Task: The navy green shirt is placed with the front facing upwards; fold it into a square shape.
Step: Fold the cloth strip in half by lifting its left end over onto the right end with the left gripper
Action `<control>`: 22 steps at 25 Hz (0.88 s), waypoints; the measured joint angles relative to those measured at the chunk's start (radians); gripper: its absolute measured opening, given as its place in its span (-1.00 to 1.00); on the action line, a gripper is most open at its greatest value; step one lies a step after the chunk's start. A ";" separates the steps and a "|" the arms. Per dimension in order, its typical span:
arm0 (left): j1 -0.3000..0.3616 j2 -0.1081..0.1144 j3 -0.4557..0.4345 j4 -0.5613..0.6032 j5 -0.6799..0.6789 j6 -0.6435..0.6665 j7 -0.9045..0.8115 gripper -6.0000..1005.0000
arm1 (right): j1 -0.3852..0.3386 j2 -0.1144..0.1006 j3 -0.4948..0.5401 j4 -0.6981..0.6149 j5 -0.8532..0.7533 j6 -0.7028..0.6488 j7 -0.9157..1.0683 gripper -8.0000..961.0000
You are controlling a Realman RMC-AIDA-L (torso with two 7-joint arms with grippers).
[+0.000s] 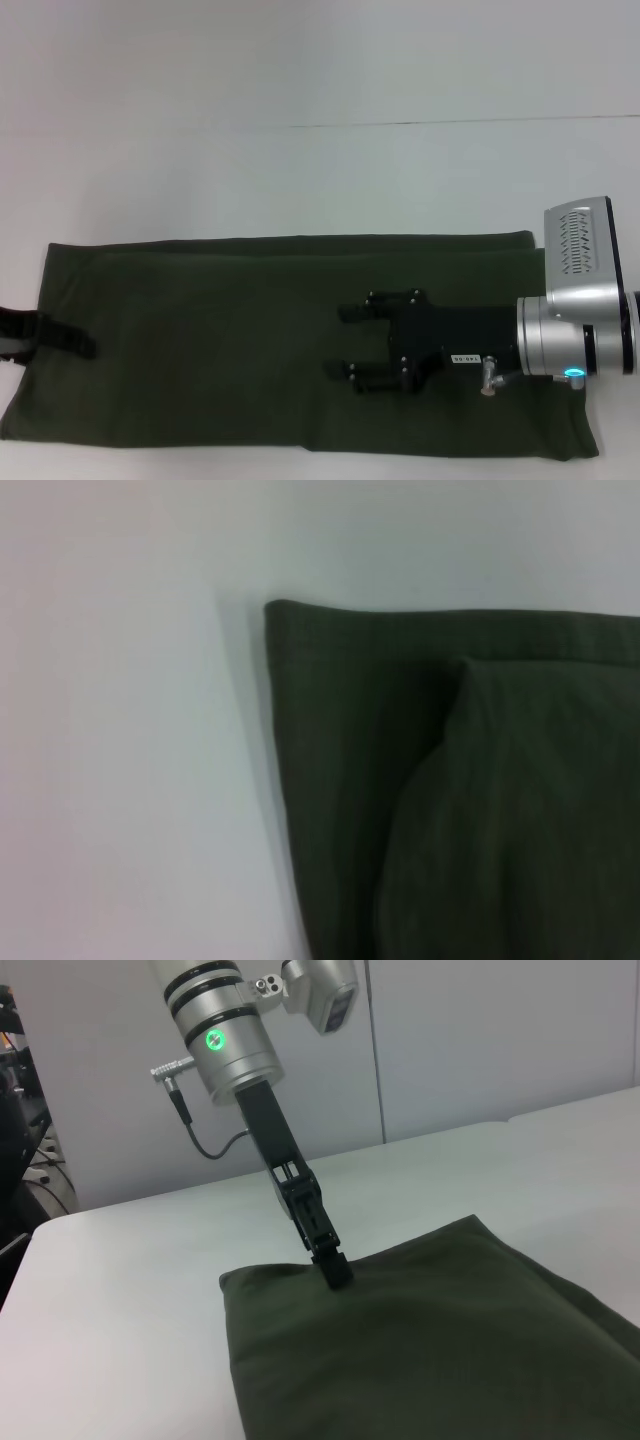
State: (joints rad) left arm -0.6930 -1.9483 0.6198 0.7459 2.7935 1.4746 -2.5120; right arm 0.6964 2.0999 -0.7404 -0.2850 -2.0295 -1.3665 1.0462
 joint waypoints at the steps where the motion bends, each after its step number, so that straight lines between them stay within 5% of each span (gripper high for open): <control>1: -0.001 -0.001 0.000 0.000 0.000 0.001 0.000 0.75 | 0.000 0.000 -0.003 0.000 0.000 0.000 0.000 0.63; 22: -0.020 0.002 -0.011 -0.037 -0.052 0.034 -0.007 0.72 | -0.001 -0.002 -0.010 -0.002 0.005 0.000 0.001 0.63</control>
State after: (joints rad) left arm -0.7133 -1.9462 0.6089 0.7085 2.7411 1.5089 -2.5191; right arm 0.6950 2.0983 -0.7502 -0.2867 -2.0247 -1.3668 1.0470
